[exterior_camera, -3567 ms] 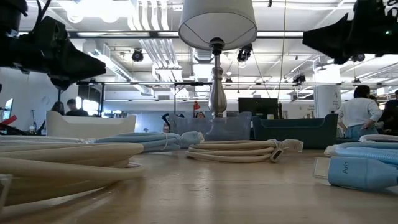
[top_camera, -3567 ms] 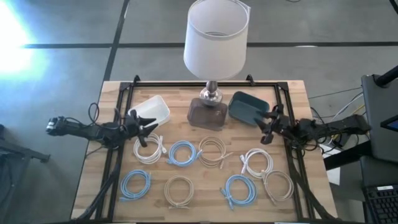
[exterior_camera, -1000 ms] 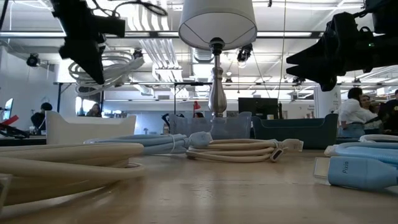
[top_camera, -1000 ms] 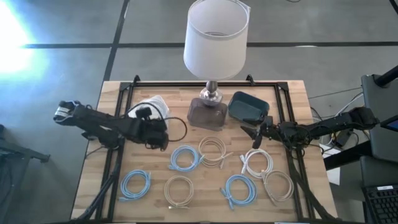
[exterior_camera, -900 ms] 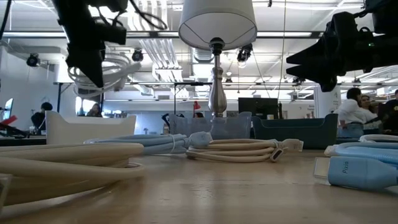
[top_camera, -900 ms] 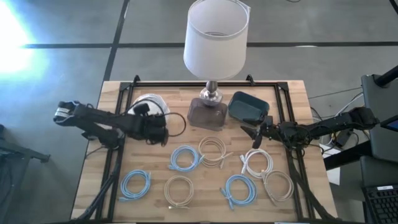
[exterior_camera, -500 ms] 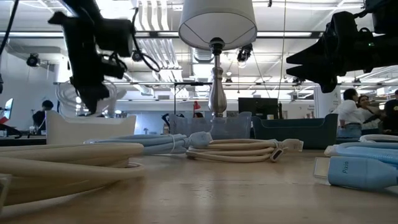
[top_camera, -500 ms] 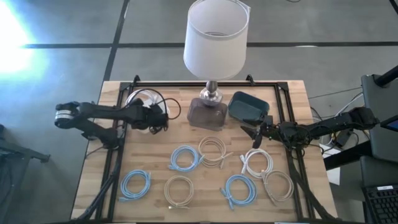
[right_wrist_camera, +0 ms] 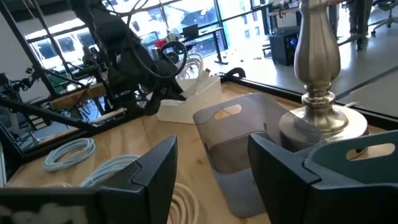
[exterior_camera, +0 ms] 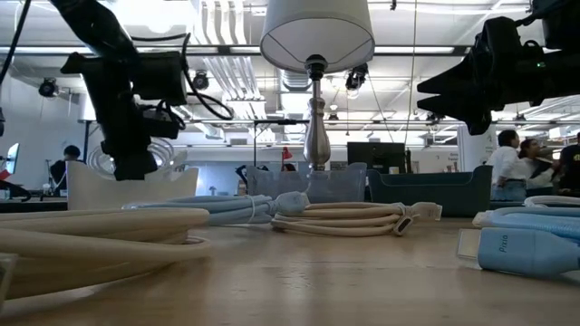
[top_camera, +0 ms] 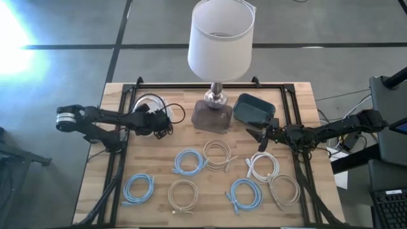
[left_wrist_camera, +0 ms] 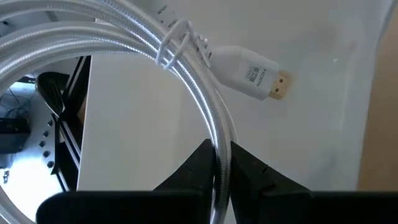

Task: Sort HDMI cables
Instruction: Put the left white HDMI cable into the white bin, then put the white HDMI cable into the white bin

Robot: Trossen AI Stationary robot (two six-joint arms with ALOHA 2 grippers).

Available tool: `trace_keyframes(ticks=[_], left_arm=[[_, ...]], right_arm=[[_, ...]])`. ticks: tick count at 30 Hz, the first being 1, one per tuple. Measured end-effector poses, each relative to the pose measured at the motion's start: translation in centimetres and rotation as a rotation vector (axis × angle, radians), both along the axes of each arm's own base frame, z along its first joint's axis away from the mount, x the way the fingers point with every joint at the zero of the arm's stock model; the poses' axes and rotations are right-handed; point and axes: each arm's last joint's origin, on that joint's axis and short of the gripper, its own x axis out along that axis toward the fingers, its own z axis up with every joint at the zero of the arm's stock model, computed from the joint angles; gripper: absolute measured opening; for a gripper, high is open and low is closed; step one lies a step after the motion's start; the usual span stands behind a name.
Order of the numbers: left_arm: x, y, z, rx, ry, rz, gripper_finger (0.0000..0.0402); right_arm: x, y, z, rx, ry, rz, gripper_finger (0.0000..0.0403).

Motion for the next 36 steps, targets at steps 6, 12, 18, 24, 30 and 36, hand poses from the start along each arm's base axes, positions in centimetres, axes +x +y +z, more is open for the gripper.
trace_keyframes(ticks=[6,12,18,24,30,36], left_arm=[[0.3,0.1,0.2,0.006,0.001,-0.024,0.0044],[0.4,0.2,0.3,0.011,-0.012,-0.020,0.0096],[0.4,0.2,0.4,0.034,-0.024,0.003,0.0151],[1.2,0.4,1.7,0.043,-0.038,-0.021,0.0169],[2.6,0.6,4.7,0.041,-0.089,-0.027,0.0168],[3.7,0.9,7.4,0.062,-0.159,-0.045,0.0167]], right_arm=[[0.0,0.0,0.0,0.002,-0.001,0.000,0.0192],[0.0,0.0,0.0,0.002,-0.002,0.000,0.0192],[0.0,0.0,0.0,0.000,-0.001,0.000,0.0192],[1.2,0.3,2.8,-0.082,0.002,0.055,0.0192],[2.8,1.0,5.7,0.024,0.256,0.123,0.0192],[4.7,2.9,5.8,0.241,0.622,0.140,0.0192]])
